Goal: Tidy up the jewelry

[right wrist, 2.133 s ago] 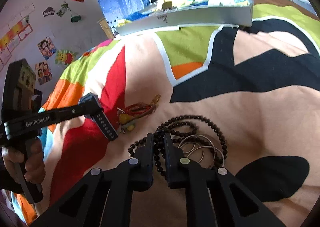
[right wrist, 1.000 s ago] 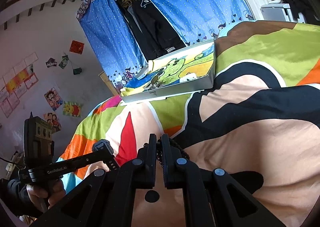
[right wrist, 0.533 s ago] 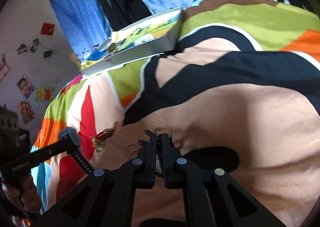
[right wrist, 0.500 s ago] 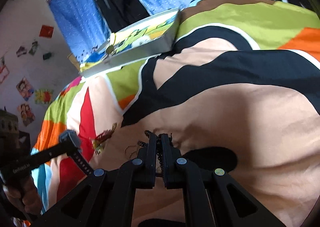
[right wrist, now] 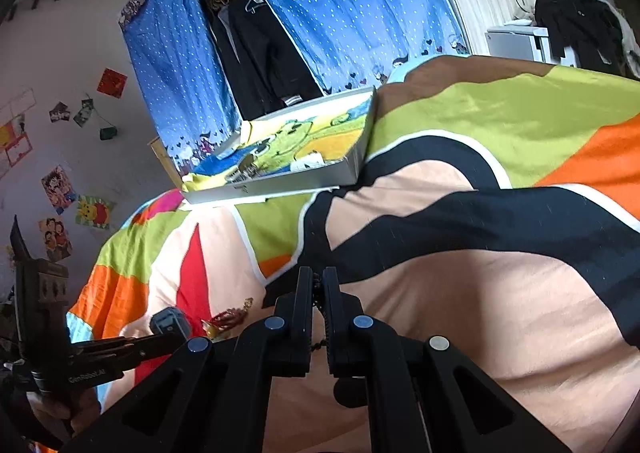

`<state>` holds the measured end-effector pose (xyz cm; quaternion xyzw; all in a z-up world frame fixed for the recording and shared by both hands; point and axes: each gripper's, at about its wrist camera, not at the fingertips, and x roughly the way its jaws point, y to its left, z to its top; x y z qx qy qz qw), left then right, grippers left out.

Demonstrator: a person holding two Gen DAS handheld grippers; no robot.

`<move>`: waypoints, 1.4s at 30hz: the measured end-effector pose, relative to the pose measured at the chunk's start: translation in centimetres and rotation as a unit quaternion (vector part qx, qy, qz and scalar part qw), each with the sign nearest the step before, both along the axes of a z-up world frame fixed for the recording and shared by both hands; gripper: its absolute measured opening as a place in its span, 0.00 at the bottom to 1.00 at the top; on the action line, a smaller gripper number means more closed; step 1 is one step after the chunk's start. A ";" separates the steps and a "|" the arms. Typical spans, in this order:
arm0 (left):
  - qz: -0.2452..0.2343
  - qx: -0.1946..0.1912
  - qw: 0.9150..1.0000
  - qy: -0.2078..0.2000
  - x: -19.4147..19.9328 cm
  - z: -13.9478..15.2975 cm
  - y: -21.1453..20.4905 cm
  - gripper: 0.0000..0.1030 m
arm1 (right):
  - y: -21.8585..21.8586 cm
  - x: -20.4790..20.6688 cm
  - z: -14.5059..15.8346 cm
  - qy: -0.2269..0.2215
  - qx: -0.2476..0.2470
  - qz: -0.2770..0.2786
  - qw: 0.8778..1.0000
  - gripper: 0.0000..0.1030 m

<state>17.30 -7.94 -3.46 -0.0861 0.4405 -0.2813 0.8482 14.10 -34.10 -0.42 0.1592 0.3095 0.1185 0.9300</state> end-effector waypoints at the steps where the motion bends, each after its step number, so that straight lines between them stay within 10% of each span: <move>1: 0.000 0.000 1.000 0.000 0.0 0.0 0.0 0.02 | 0.0 0.0 0.1 -0.002 0.002 0.002 1.000 0.05; 22: 0.002 0.001 0.999 0.035 2.7 -2.8 -0.3 0.02 | -0.8 4.0 -6.2 0.094 0.017 0.015 0.995 0.07; 25: 0.000 0.001 0.999 0.036 2.9 -3.0 -0.6 0.02 | -1.2 3.5 -6.7 0.113 0.022 0.016 0.993 0.24; 42: 0.005 0.003 0.999 0.036 2.7 -3.0 -0.6 0.02 | 2.0 0.1 -7.8 0.182 -0.077 0.080 0.977 0.25</move>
